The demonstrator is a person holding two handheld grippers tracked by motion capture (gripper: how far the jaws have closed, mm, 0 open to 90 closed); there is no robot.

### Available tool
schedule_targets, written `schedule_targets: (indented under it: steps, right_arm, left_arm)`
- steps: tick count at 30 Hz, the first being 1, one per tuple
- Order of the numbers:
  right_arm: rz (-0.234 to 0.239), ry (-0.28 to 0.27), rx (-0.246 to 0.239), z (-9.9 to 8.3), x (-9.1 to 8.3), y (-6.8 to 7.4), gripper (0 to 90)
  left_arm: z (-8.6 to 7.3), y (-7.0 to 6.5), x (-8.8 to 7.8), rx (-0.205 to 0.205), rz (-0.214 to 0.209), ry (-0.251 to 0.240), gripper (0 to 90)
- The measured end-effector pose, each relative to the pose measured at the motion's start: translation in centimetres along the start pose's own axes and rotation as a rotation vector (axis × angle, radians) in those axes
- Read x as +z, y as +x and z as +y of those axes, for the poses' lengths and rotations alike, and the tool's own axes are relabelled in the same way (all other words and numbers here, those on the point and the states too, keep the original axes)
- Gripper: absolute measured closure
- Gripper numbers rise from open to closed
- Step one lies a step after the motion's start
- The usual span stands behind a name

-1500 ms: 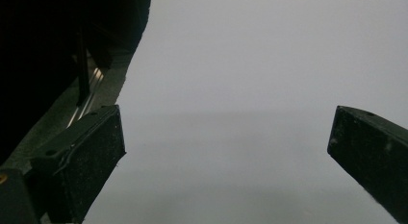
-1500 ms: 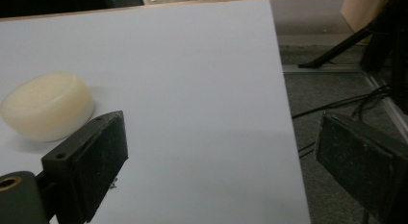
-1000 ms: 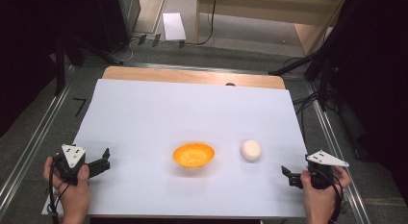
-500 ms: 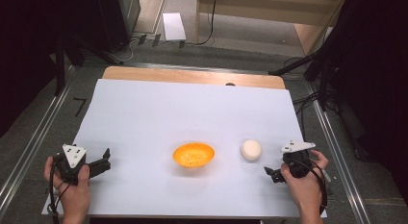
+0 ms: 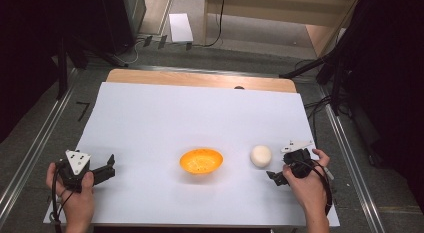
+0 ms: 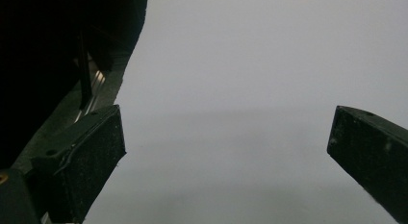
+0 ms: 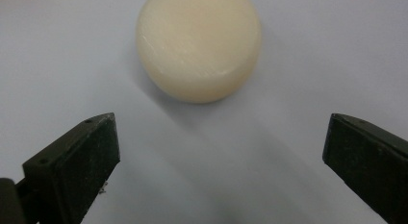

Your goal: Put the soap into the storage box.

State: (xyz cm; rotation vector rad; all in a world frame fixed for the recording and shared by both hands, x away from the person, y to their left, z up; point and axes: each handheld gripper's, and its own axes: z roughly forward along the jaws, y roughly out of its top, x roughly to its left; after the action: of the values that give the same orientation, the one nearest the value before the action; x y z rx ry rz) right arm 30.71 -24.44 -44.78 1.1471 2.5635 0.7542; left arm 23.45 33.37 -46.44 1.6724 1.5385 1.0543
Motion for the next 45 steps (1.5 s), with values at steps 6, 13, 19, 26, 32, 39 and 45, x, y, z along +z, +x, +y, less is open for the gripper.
schedule_targets:
  steps: [6, 13, 19, 26, 32, 39, 45]
  right_arm:
    - [0.013, 0.022, -0.007, 1.5, 0.9, 0.3, 0.0]
    - [0.024, 0.056, -0.021, 2.5, 1.8, 0.3, 0.3]
    - [0.032, 0.060, -0.018, 2.9, 1.9, -0.1, 2.6]
    - [0.080, 0.102, -0.017, 3.6, 2.7, -0.5, 6.1]
    - [0.099, 0.163, -0.055, 4.4, 3.2, -0.4, 8.5]
    - [0.085, 0.174, -0.062, 5.2, 3.7, 0.1, 15.4]
    - [0.065, 0.175, -0.031, 5.5, 3.9, 0.2, 22.0]
  left_arm:
    - [0.0, 0.0, 0.0, 0.001, -0.001, 0.000, 0.2]
    - [0.0, -0.1, 0.0, 0.008, 0.001, 0.001, 0.2]
    - [0.0, -0.1, 0.0, 0.012, 0.001, 0.005, 0.3]
    - [0.0, -0.2, 0.0, 0.016, 0.004, 0.005, 0.3]
    - [0.0, -0.2, 0.0, 0.018, 0.004, 0.004, 0.3]
    - [0.0, -0.2, 0.0, 0.027, 0.002, 0.008, 0.3]
    - [0.0, -0.2, 0.1, 0.023, -0.001, 0.012, 0.3]
